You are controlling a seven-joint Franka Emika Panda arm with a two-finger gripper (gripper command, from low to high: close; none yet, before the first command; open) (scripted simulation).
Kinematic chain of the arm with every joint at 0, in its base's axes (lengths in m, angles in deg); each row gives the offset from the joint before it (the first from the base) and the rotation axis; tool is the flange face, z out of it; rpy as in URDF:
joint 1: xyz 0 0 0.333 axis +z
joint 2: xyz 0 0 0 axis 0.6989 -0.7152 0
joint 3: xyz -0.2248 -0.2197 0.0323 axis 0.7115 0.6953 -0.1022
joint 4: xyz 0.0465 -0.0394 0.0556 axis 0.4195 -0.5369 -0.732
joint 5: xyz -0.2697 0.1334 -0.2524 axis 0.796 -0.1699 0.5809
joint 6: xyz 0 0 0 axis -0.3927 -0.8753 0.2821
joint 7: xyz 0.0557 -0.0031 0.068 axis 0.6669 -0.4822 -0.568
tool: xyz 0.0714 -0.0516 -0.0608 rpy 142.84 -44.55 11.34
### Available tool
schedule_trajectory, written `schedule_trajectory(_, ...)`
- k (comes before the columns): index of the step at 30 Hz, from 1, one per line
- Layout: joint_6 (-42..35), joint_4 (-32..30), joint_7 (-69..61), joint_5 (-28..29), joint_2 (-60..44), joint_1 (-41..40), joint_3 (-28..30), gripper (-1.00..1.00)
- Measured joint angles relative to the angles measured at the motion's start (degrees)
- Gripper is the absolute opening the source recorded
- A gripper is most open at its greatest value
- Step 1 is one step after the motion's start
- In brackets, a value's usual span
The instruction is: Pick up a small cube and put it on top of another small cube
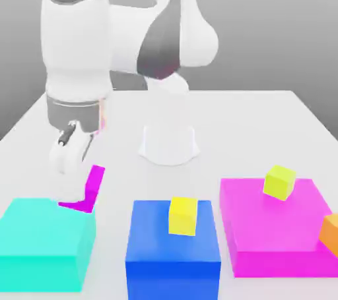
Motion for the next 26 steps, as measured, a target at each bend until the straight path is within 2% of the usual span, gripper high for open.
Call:
schedule_trajectory(9, -3.4, -4.1, 24.9, -9.5, 8.1, 5.8, -7.7, -1.0)
schedule_trajectory(14, 5.5, -7.1, 29.2, -8.3, 1.9, 6.0, -9.7, -1.0)
schedule_trajectory(15, 6.9, -7.5, 29.4, -8.1, 0.9, 6.0, -9.7, 1.0)
schedule_trajectory(21, 7.6, -7.7, 29.5, -8.0, 0.4, 6.0, -9.8, 1.0)
schedule_trajectory(26, -1.2, -5.3, 28.1, -9.8, 6.9, 6.6, -8.9, 1.0)
